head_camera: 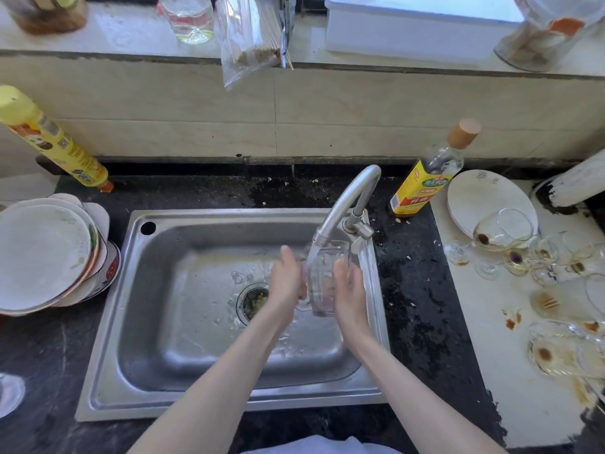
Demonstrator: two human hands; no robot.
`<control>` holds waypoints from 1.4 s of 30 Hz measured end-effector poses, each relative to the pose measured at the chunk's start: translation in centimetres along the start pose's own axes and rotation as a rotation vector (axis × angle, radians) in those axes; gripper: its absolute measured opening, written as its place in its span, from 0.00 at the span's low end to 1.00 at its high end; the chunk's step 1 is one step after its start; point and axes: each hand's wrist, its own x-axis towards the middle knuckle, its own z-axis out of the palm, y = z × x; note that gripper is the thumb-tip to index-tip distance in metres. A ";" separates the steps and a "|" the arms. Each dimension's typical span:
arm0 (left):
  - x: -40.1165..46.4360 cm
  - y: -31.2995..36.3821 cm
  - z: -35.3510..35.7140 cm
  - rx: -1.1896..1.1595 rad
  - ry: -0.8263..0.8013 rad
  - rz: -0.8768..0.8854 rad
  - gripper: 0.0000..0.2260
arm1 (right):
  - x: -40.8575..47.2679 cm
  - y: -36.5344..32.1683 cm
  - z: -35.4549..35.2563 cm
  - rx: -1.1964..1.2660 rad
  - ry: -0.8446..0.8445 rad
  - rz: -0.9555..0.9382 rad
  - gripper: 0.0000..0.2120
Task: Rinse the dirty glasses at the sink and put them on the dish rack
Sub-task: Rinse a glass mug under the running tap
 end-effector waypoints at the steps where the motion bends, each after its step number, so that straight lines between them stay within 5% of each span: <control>1: 0.4 0.3 -0.5 -0.054 -0.017 -0.111 0.23 | -0.3 0.0 0.0 -0.032 -0.018 -0.025 0.37; 4: -0.1 1.0 -0.7 -0.086 -0.047 -0.132 0.23 | 0.0 0.1 -0.1 -0.038 -0.053 -0.042 0.37; 8: -1.9 1.0 0.1 0.093 -0.013 0.169 0.21 | 1.3 -0.7 -0.4 0.168 -0.178 0.056 0.32; 14: -2.9 -0.7 -0.1 0.213 0.005 0.469 0.18 | 1.5 -0.6 -0.1 0.064 -0.190 -0.042 0.35; 17: -2.1 -1.6 -1.0 0.219 0.069 0.547 0.03 | 1.3 -0.6 0.1 0.267 -0.328 0.115 0.29; 18: -1.8 -1.8 -1.2 0.291 0.012 0.574 0.11 | 1.2 -0.8 0.2 0.339 -0.377 0.179 0.28; 21: -2.0 -1.8 -0.8 0.351 -0.119 0.519 0.26 | 0.7 -1.4 0.9 0.410 -0.418 0.181 0.24; 25: -1.0 -0.9 -0.6 0.293 -0.040 0.412 0.23 | 0.3 -1.9 1.6 0.409 -0.396 0.064 0.19; 28: 0.9 0.7 -0.6 0.118 0.081 0.141 0.22 | 0.0 -0.7 2.1 0.293 -0.394 0.083 0.28; 35: -1.7 -2.2 0.0 0.269 -0.166 0.455 0.26 | 1.2 -2.2 0.7 0.451 -0.432 0.117 0.21; 39: -0.5 0.1 -0.9 -0.007 -0.111 0.242 0.21 | 0.7 -1.7 0.2 0.377 -0.514 0.198 0.20; 42: -0.3 0.3 -1.7 0.042 -0.044 0.236 0.14 | 0.5 -2.1 0.1 0.340 -0.570 0.268 0.20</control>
